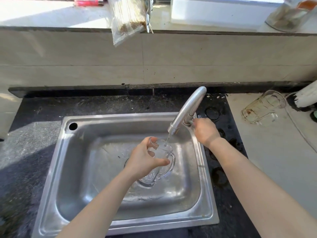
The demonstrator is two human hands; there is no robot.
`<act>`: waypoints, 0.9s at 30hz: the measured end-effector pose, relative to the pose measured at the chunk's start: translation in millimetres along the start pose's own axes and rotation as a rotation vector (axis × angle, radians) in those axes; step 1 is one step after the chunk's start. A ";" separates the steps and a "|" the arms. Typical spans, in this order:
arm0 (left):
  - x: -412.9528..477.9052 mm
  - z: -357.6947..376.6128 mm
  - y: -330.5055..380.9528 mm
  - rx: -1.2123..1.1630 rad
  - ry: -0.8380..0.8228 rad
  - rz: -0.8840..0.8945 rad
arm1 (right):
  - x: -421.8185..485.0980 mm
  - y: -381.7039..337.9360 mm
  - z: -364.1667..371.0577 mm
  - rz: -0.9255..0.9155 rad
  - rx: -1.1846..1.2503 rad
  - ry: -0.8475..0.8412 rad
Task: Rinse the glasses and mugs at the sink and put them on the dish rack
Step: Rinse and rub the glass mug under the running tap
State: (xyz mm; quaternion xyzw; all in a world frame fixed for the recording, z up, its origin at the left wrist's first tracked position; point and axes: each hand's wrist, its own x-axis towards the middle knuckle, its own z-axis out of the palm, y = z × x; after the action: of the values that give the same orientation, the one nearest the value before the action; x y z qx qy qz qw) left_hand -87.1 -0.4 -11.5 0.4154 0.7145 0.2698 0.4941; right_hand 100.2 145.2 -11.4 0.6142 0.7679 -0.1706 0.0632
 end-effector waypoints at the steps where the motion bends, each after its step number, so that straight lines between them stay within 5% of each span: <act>1: 0.2 -0.4 -0.2 -0.018 -0.005 -0.010 | 1.8 2.5 -3.7 0.053 0.104 -0.013; 8: 5.4 0.8 -1.1 -0.345 -0.126 -0.332 | 7.9 7.0 -8.1 0.229 0.436 -0.033; 15: -9.1 17.4 -7.4 -0.726 -0.202 -0.630 | -50.4 -4.9 12.5 0.103 0.284 0.153; 20: -16.5 28.1 -8.5 -0.901 -0.170 -0.715 | -92.4 -24.2 15.1 -0.064 0.442 0.019; 27: -40.5 39.2 -3.0 -1.026 -0.104 -0.777 | -130.0 -48.1 2.2 0.032 0.682 -0.347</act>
State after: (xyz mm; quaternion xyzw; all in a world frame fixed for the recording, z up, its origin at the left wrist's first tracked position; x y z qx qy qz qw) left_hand -44.9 -37.7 -8.7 -0.1499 0.5683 0.3580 0.7255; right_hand 84.3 15.6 35.3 0.5739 0.6351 -0.5168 -0.0131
